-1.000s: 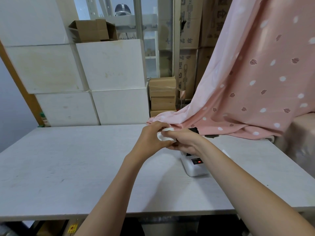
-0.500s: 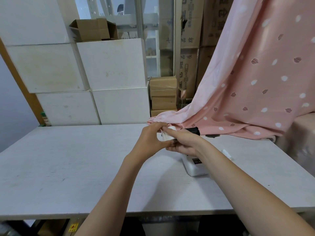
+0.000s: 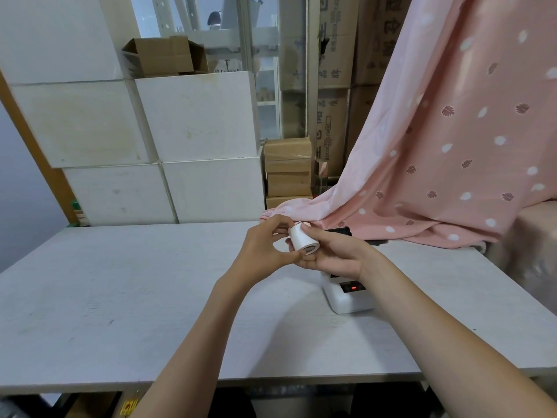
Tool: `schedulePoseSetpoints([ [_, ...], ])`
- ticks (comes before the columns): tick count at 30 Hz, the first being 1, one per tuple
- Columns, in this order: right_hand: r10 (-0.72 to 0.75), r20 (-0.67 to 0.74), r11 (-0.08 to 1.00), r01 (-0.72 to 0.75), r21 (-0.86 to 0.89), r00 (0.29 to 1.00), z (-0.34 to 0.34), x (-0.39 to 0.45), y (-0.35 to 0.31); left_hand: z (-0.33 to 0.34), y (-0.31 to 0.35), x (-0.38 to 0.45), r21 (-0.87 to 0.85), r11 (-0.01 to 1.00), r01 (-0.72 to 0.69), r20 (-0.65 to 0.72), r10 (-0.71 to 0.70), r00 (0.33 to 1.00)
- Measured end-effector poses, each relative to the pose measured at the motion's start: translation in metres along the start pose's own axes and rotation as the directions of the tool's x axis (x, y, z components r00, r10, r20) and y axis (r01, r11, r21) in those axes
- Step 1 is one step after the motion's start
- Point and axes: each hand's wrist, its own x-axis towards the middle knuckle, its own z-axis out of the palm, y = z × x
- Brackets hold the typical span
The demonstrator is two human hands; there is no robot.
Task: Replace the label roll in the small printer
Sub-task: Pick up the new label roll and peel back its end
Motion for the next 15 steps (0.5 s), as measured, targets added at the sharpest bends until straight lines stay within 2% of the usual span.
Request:
schedulePoseSetpoints([
  [2, 0.014, 0.009, 0.999, -0.014, -0.049, 1.000, -0.001, -0.001, -0.002, -0.001, 0.001, -0.001, -0.039, 0.999, 0.024, 0.016, -0.023, 1.000],
  [5, -0.002, -0.012, 0.986, 0.000, -0.168, 1.000, -0.001, -0.001, -0.005, 0.001, 0.001, -0.002, -0.003, 1.000, 0.010, 0.038, -0.010, 0.999],
  [8, -0.080, -0.120, 0.940, 0.034, -0.339, 0.990, 0.004, 0.004, -0.005, 0.003, 0.001, -0.001, 0.058, 0.998, 0.000, 0.015, -0.001, 1.000],
  [12, -0.307, -0.279, 0.785, 0.077, -0.614, 0.910, 0.010, 0.010, 0.000, 0.007, 0.000, 0.002, 0.156, 0.988, -0.003, 0.007, 0.002, 1.000],
  [15, -0.485, -0.316, 0.597, 0.044, -0.801, 0.815, 0.018, 0.009, 0.004, 0.017, 0.000, 0.003, 0.208, 0.978, 0.002, 0.003, -0.003, 1.000],
])
